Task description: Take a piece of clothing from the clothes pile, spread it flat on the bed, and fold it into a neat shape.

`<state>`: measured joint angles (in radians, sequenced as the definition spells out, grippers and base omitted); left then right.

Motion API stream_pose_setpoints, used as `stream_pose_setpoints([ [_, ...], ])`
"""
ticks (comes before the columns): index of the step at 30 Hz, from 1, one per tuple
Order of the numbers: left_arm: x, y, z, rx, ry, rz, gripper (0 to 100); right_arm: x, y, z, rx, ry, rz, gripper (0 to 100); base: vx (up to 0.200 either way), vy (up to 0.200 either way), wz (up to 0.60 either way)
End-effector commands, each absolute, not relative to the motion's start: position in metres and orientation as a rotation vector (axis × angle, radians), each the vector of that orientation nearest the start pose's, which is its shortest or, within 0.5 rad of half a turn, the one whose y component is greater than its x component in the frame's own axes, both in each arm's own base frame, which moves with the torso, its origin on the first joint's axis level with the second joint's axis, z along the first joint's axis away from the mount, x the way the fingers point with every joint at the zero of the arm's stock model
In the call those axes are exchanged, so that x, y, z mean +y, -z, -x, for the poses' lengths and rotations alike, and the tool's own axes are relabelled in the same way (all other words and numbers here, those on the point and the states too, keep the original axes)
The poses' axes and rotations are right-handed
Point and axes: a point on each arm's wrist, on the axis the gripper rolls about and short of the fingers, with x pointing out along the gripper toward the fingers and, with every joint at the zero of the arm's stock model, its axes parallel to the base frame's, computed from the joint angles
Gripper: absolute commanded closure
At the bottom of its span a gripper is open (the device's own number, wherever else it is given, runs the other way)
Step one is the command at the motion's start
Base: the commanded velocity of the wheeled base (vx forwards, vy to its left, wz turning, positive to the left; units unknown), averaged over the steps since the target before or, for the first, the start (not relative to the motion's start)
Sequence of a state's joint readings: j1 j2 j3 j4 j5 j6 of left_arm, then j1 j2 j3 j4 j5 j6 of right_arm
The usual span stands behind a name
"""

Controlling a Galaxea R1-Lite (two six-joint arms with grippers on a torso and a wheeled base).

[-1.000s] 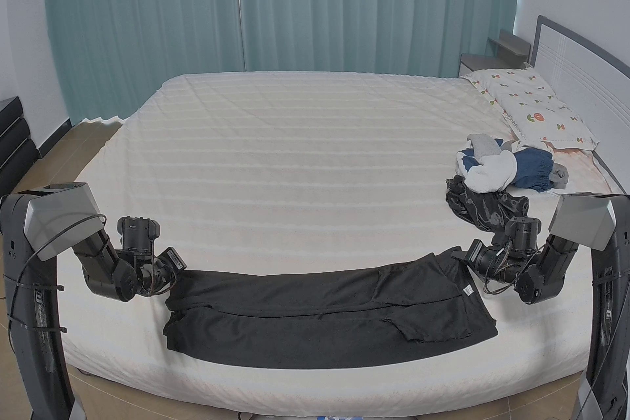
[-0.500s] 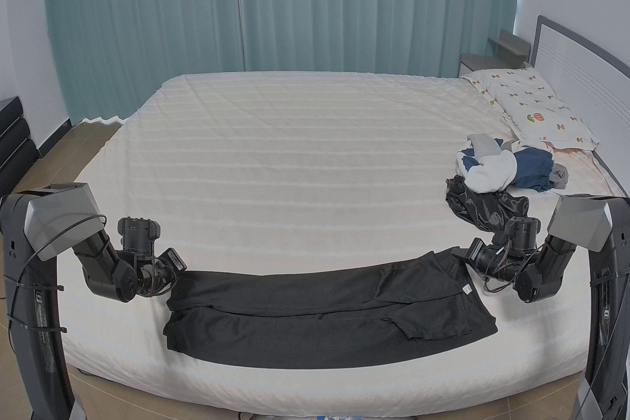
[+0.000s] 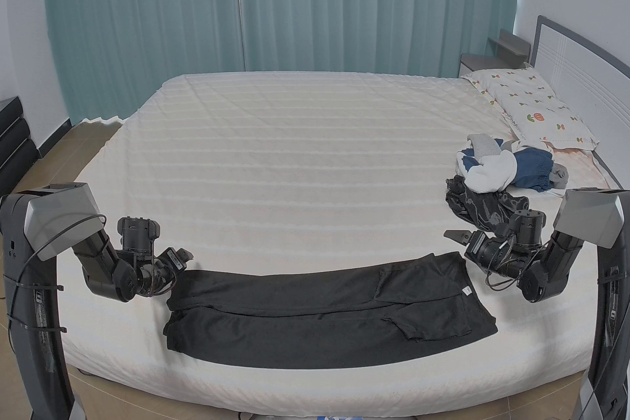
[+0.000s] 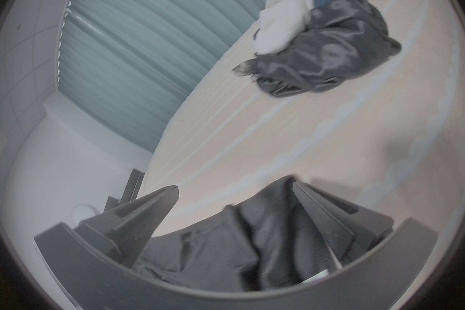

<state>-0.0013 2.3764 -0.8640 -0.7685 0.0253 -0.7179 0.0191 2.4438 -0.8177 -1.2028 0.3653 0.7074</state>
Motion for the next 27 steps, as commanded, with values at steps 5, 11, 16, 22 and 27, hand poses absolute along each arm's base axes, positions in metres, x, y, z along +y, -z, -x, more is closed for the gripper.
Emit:
stream_pose_setpoints([
  [5,0.007,0.029,-0.379,0.685,-0.301,0.685,0,0.039,0.014,-0.377,0.547,-0.294,-0.676,0,0.0,0.0,0.0],
  [11,0.008,0.029,-0.379,0.684,-0.304,0.686,0,0.042,0.035,-0.375,0.605,-0.288,-0.657,0,0.0,0.0,0.0],
  [16,0.008,0.029,-0.379,0.685,-0.305,0.686,0,0.049,0.051,-0.363,0.666,-0.312,-0.591,0,0.0,0.0,0.0],
  [22,0.008,0.029,-0.379,0.685,-0.306,0.685,0,0.047,0.052,-0.356,0.682,-0.308,-0.574,100,0.0,0.0,0.0],
  [27,0.008,0.03,-0.379,0.686,-0.306,0.684,0,0.04,0.053,-0.347,0.689,-0.299,-0.532,100,0.0,0.0,0.0],
])
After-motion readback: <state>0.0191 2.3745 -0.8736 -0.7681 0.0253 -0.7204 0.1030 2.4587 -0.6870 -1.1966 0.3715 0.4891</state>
